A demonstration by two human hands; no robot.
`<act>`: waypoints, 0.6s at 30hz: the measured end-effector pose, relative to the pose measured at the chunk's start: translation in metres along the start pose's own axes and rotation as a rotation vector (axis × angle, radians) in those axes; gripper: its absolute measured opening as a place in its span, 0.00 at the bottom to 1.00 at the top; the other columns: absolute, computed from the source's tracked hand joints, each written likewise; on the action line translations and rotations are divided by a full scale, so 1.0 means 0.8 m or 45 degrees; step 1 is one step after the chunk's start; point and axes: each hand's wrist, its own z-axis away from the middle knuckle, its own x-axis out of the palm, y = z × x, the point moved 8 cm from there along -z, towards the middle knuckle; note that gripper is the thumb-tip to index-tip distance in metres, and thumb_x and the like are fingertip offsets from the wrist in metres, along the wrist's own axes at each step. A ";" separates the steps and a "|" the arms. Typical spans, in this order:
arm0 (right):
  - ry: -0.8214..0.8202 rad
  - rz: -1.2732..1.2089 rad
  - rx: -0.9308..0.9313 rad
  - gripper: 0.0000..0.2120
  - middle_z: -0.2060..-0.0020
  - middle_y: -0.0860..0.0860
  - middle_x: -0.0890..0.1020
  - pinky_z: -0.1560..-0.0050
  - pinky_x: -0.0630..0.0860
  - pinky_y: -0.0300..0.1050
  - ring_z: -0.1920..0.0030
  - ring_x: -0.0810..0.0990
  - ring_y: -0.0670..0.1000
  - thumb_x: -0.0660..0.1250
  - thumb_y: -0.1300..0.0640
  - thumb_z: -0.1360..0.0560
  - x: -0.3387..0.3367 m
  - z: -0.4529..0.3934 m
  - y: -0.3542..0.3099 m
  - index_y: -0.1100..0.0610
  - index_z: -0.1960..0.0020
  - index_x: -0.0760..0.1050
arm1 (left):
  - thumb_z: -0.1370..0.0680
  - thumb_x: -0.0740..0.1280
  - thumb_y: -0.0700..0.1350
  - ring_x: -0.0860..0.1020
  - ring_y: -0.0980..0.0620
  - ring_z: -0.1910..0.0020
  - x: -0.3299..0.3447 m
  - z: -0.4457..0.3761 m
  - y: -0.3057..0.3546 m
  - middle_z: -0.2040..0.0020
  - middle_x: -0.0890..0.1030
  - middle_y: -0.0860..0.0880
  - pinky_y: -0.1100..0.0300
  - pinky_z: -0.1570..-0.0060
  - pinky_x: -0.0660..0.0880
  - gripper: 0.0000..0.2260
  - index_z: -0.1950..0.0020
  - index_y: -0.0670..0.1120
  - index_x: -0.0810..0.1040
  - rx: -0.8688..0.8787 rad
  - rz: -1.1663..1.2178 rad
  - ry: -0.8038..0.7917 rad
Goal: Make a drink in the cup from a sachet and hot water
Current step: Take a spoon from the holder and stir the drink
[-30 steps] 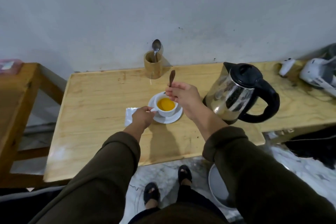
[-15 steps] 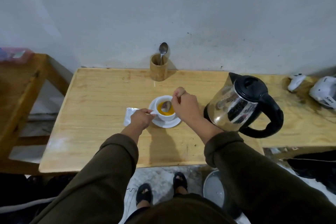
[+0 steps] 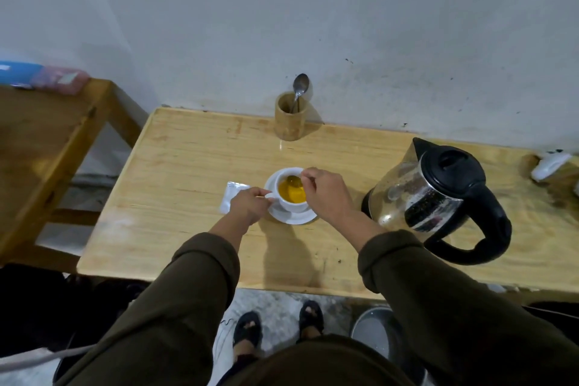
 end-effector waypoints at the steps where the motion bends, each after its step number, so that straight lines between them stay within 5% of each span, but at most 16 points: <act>1: -0.018 -0.030 0.010 0.13 0.50 0.60 0.83 0.48 0.74 0.50 0.49 0.79 0.60 0.57 0.58 0.21 0.002 0.000 0.001 0.61 0.44 0.78 | 0.23 0.66 0.49 0.72 0.51 0.49 0.001 0.000 0.000 0.38 0.79 0.46 0.61 0.50 0.69 0.15 0.38 0.47 0.78 -0.003 0.015 0.000; 8: -0.113 -0.153 0.042 0.11 0.50 0.56 0.85 0.48 0.72 0.42 0.49 0.80 0.56 0.59 0.60 0.22 0.007 0.001 0.003 0.60 0.49 0.80 | 0.23 0.66 0.48 0.73 0.51 0.48 0.001 0.000 -0.002 0.39 0.79 0.45 0.60 0.50 0.70 0.14 0.39 0.47 0.79 -0.017 0.074 0.015; 18: -0.071 0.056 -0.062 0.12 0.49 0.59 0.82 0.46 0.75 0.52 0.48 0.78 0.59 0.58 0.59 0.21 -0.001 -0.005 0.002 0.61 0.45 0.78 | 0.23 0.66 0.48 0.75 0.48 0.44 0.001 0.004 -0.002 0.38 0.79 0.45 0.60 0.48 0.70 0.14 0.38 0.46 0.78 -0.019 0.087 0.038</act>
